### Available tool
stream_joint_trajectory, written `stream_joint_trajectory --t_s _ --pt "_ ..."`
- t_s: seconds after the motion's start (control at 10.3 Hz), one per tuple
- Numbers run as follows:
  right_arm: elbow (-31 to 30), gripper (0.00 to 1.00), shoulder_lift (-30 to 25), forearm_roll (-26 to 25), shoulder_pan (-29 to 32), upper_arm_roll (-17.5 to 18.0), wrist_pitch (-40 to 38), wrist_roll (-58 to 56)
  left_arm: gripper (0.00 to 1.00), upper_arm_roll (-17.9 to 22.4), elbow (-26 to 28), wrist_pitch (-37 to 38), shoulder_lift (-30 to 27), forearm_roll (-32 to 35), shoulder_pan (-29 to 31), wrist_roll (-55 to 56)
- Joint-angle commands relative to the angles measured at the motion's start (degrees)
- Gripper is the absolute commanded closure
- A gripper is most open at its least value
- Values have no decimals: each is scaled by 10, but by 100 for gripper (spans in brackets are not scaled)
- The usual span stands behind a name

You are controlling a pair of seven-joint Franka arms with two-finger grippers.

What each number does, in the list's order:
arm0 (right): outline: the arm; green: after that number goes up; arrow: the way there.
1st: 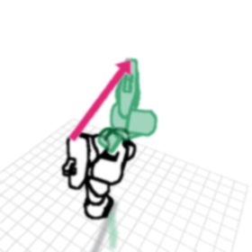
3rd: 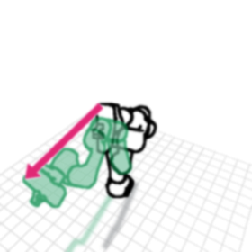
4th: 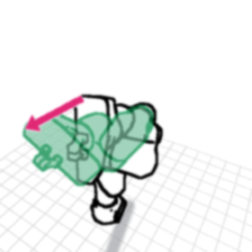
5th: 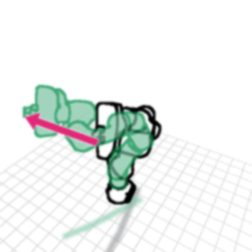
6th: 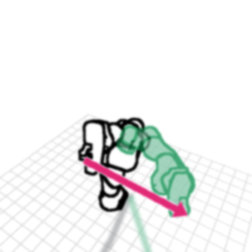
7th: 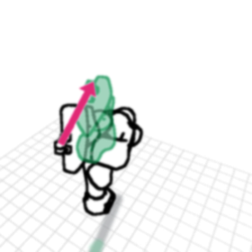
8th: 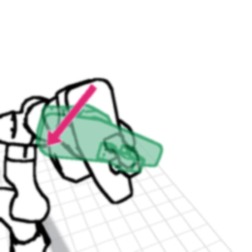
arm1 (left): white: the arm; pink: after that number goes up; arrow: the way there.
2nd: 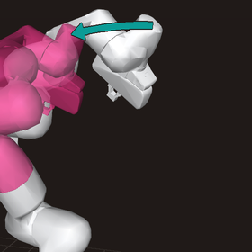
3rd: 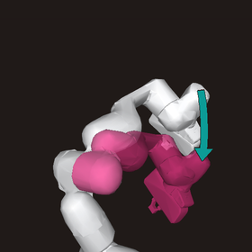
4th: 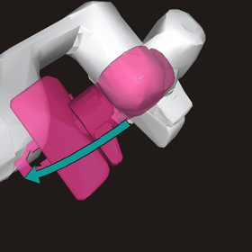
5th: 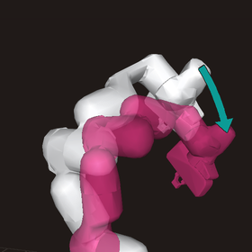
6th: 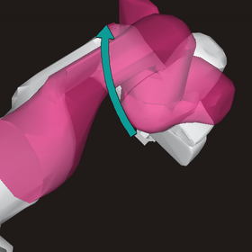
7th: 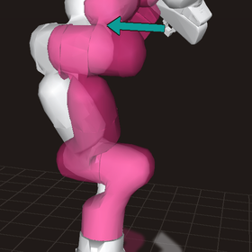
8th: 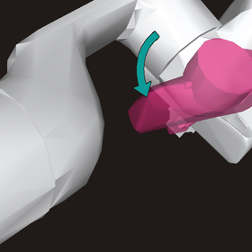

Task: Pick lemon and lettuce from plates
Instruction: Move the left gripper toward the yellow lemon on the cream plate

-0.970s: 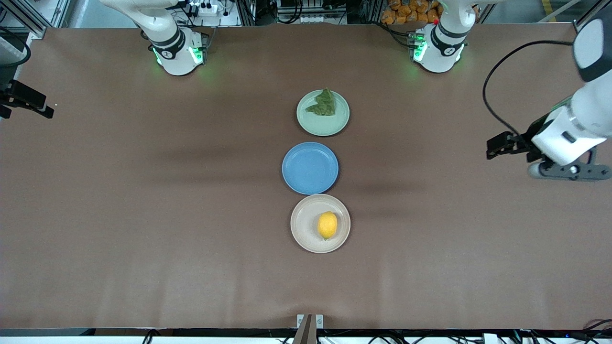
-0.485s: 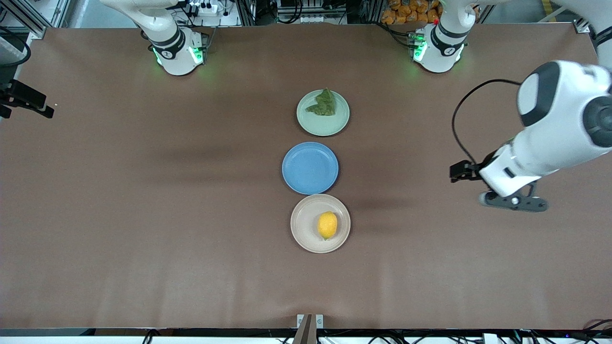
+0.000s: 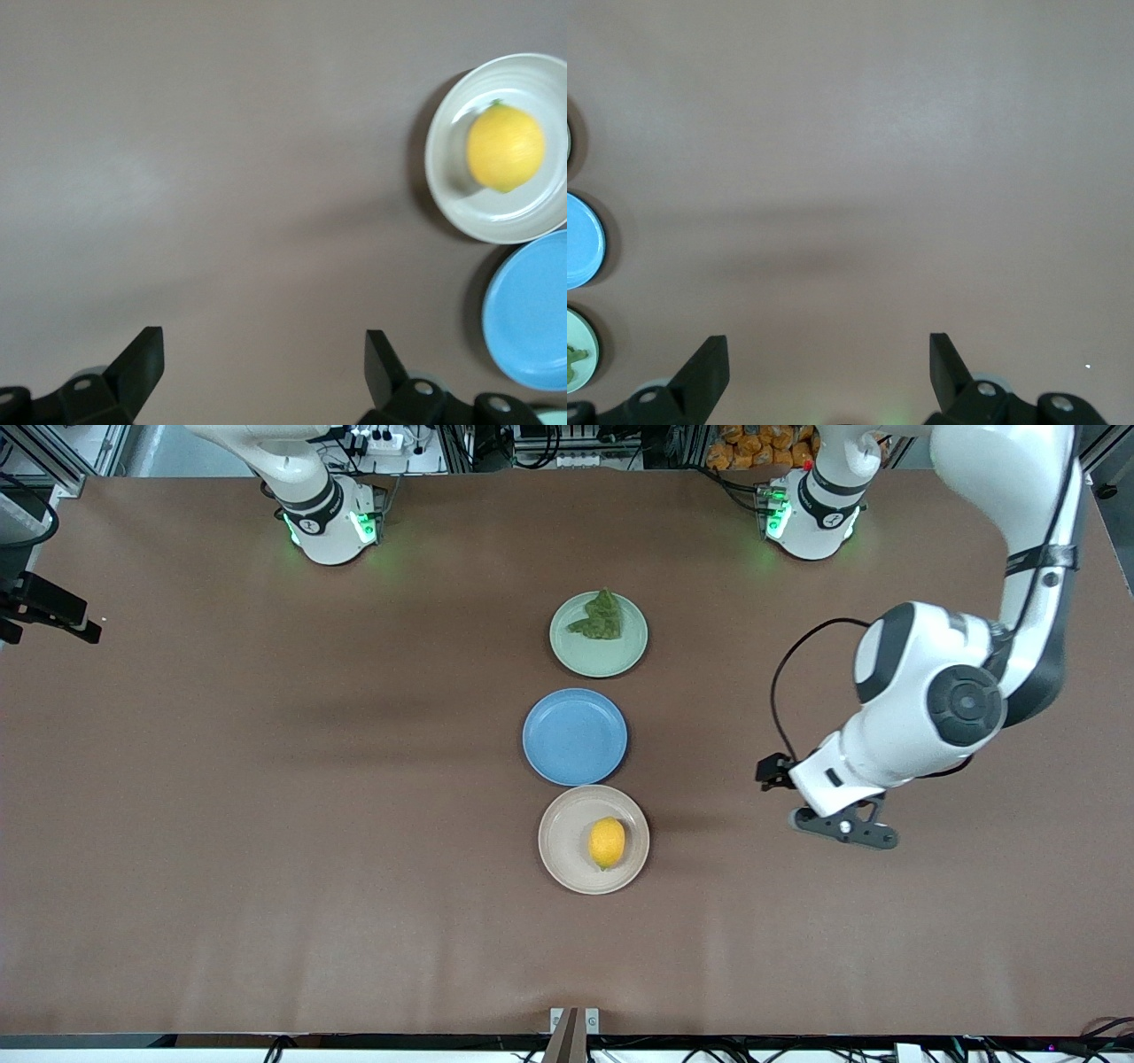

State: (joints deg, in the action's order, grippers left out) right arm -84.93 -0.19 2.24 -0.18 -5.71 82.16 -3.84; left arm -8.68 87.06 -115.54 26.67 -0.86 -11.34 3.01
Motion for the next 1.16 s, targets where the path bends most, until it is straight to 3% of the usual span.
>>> stream_joint_trajectory --t_s 0.0,0.39,0.58,1.07 --pt "-4 0 -5 7 -1 6 -5 8 0 2 -12 -64 31 -3 -33 18" --pt "-8 0 1 7 -76 9 -4 124 0 2 -39 -205 112 -5 -86 121" --pt "-28 0 1 7 -122 9 -4 155 0 2 -79 -224 152 -5 -110 166" --pt "-59 0 6 21 -205 10 0 241 0 2 -88 -325 223 -17 -146 208"
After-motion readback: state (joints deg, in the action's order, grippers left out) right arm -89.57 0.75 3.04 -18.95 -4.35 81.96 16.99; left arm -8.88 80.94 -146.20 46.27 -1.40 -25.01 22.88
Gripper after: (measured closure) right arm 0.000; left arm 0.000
